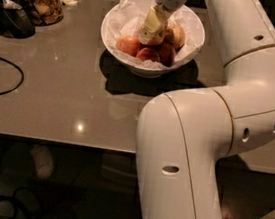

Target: Pick apple from white bowl

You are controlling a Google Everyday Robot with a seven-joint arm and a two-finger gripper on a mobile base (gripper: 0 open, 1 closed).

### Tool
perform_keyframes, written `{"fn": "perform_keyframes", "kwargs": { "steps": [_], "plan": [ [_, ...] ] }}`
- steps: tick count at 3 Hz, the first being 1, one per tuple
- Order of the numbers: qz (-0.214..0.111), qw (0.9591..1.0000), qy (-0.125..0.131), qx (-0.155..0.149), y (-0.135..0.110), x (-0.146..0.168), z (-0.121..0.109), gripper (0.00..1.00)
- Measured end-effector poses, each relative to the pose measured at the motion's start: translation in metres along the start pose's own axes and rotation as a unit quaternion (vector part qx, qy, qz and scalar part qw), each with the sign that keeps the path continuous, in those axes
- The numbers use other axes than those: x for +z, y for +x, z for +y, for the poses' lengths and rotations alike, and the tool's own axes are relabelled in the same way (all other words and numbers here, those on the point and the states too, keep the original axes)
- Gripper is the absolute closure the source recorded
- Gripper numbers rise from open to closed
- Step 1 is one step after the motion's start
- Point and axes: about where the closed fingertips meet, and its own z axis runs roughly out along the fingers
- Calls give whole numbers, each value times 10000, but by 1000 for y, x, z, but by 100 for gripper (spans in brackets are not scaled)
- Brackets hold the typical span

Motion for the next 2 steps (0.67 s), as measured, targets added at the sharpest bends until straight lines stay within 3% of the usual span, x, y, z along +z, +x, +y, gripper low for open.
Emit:
{"fn": "perform_keyframes", "kwargs": {
  "steps": [2],
  "plan": [
    [130,9997,-170,84,10,16,1,24]
  ]
}}
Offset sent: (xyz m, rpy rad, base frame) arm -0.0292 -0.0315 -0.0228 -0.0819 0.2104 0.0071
